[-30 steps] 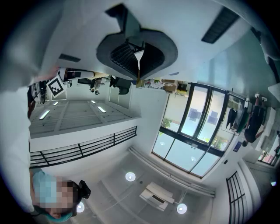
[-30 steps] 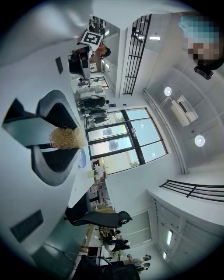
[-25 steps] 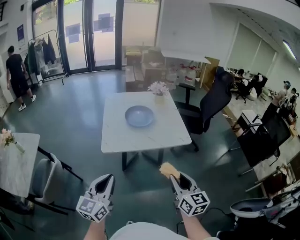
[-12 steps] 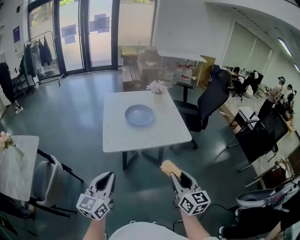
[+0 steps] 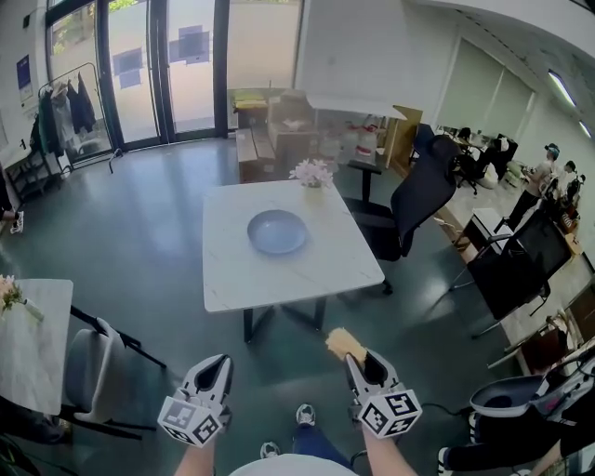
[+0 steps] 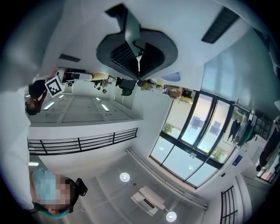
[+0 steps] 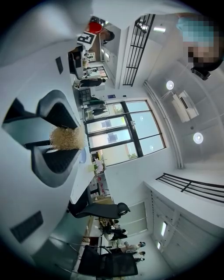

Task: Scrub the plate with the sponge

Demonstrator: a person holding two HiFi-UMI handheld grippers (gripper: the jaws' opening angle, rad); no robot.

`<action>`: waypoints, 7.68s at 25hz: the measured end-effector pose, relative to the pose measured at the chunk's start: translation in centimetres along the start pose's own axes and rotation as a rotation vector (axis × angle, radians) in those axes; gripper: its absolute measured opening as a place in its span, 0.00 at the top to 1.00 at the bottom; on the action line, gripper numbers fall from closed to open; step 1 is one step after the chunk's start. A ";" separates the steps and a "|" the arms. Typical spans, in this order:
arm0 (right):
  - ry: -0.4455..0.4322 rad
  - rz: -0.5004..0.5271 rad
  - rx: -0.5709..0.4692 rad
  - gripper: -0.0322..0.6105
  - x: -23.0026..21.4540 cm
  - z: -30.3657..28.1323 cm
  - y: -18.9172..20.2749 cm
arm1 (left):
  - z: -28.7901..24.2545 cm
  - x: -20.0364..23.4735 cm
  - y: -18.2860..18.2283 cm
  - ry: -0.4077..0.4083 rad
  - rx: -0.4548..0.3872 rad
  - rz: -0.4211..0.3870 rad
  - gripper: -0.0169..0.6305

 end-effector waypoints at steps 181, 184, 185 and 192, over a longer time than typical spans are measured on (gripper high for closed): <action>-0.280 -0.070 0.131 0.73 -20.7 -54.9 0.2 | -50.8 40.3 6.7 -0.560 0.627 0.478 0.78; -0.280 -0.070 0.133 0.73 -20.7 -55.1 0.3 | -51.0 40.5 6.7 -0.556 0.645 0.474 0.80; -0.279 -0.070 0.134 0.73 -20.7 -55.1 0.3 | -51.1 40.4 6.7 -0.553 0.645 0.481 0.81; -0.274 -0.061 0.133 0.73 -20.9 -55.0 0.1 | -51.3 40.4 6.6 -0.564 0.553 0.602 0.91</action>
Point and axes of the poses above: the fingertips, and each gripper's own axes: z backward along the fingers, x to its left, y out of its underside, the point moved 3 cm from there along z, backward along the fingers, and after that the axes turned 13 degrees about z, right-handed, at the moved point
